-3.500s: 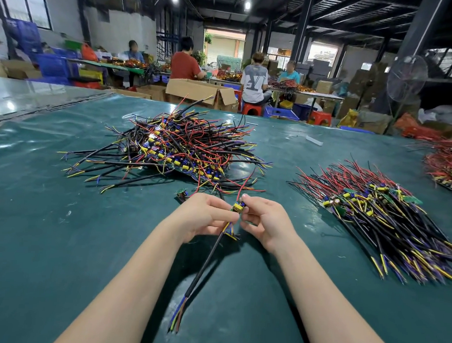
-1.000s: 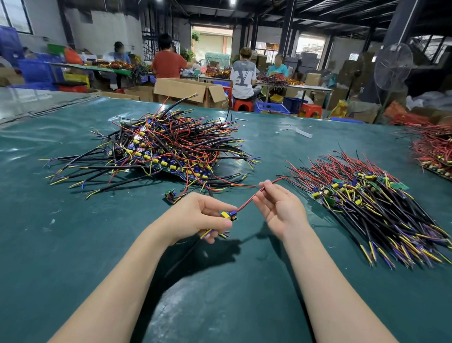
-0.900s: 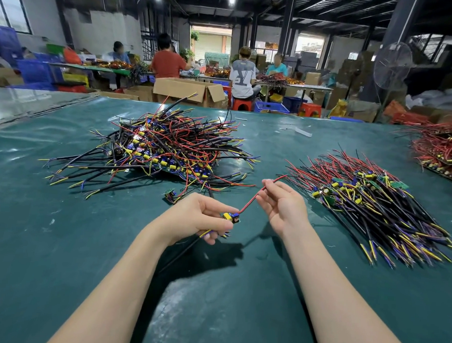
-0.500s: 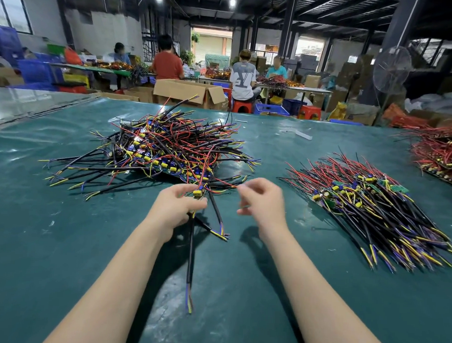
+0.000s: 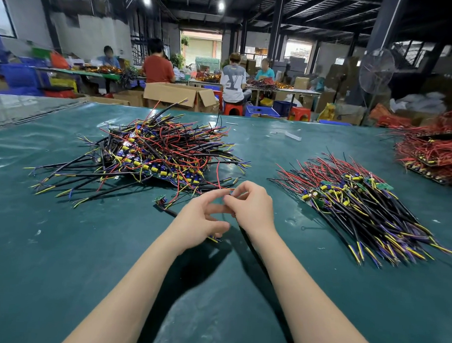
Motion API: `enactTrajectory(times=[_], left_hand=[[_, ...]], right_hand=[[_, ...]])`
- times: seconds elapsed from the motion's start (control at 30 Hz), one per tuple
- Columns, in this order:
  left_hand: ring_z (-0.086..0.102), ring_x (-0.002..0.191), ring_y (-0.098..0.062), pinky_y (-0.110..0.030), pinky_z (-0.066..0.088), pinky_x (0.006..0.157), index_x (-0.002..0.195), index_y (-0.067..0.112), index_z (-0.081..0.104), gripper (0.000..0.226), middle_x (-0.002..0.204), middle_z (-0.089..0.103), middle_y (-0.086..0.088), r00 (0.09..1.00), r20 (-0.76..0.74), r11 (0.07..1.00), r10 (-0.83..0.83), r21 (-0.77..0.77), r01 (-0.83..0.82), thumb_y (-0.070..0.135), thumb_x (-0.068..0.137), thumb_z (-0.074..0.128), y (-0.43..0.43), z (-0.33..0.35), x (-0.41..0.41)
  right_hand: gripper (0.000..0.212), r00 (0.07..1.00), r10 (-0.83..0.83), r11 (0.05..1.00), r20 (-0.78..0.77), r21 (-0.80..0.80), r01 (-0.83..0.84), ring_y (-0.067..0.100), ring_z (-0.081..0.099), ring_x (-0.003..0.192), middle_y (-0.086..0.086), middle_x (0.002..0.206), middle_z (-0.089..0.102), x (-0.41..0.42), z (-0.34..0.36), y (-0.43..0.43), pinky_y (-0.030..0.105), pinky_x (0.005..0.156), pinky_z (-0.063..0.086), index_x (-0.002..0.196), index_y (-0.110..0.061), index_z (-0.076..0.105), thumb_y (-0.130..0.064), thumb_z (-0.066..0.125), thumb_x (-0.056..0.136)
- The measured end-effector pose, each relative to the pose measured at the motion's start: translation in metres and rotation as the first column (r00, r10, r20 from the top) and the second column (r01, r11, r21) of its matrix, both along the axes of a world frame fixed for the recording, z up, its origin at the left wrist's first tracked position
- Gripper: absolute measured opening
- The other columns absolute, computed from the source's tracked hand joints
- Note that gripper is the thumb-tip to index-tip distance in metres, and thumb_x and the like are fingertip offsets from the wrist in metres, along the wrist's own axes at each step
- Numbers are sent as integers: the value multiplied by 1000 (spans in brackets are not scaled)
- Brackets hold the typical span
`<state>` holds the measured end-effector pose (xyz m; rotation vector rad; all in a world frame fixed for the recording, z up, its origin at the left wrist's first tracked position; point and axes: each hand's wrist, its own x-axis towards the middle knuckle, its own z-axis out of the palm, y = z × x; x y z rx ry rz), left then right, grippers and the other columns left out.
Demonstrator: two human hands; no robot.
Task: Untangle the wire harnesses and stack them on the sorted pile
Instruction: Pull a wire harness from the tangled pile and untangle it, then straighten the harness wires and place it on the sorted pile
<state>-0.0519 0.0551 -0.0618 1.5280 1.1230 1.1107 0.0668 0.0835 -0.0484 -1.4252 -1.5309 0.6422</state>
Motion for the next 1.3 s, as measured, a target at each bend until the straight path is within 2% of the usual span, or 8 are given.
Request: enactTrajectory(times=[0.1,0.27,0.6,0.7,0.83,1.0,1.17,1.3], left_hand=[[60,57,-15,-33,54,65,96,41,53,52,75,70,9,970,-186,982,158,134,-134,-4,75,67,0,1,4],[55,49,6,-11,44,56,69,22,68,13,59,65,12,882,-294,911,370,301,-282,12,74,74,1,4,-5],[48,46,-4,-25,42,58,54,25,58,28,48,55,11,864,-283,899,417,268,-347,26,79,71,7,1,1],[49,48,-10,-28,45,62,54,22,55,32,46,54,9,857,-292,898,424,255,-357,27,85,64,7,-1,-3],[48,55,-18,-27,36,57,52,16,47,44,50,52,4,783,-314,839,538,287,-462,30,93,49,9,2,-9],[44,70,-28,-34,27,58,63,9,37,39,63,45,-7,655,-257,704,710,240,-669,23,99,31,16,0,-27],[45,114,-36,-39,39,92,121,13,48,30,124,50,-15,609,-517,740,602,74,-668,10,92,41,22,-2,-35],[45,119,-34,-40,40,95,132,16,40,46,131,48,-12,511,-740,827,438,109,-552,25,88,54,16,-8,-33]], right_hand=[[23,996,-59,998,66,8,58,29,61,79,6,74,62,15,4,5,31,68,44,62,-22,47,-18,65,77],[8,918,-321,945,234,149,292,30,59,92,9,96,67,50,24,20,29,68,36,85,-16,60,-24,62,84],[15,548,-567,808,615,287,515,35,58,101,17,109,61,146,34,59,38,83,39,102,-8,58,-14,49,93],[23,537,-451,823,713,99,560,29,50,114,10,118,60,152,9,57,36,92,32,110,-17,60,-15,46,92],[27,627,-552,829,550,279,485,27,37,121,6,131,48,114,-2,47,38,96,26,115,-19,60,-23,52,90],[28,887,-158,984,434,146,103,28,49,108,9,108,62,9,-11,16,33,83,34,96,-15,68,-34,48,91],[36,757,172,984,630,-76,-160,25,41,118,3,122,52,-24,-30,-1,35,93,29,119,-25,57,-43,50,89],[20,812,223,974,539,-94,-204,23,44,114,1,111,55,-20,-29,-8,32,88,28,101,-28,67,-34,56,85]])
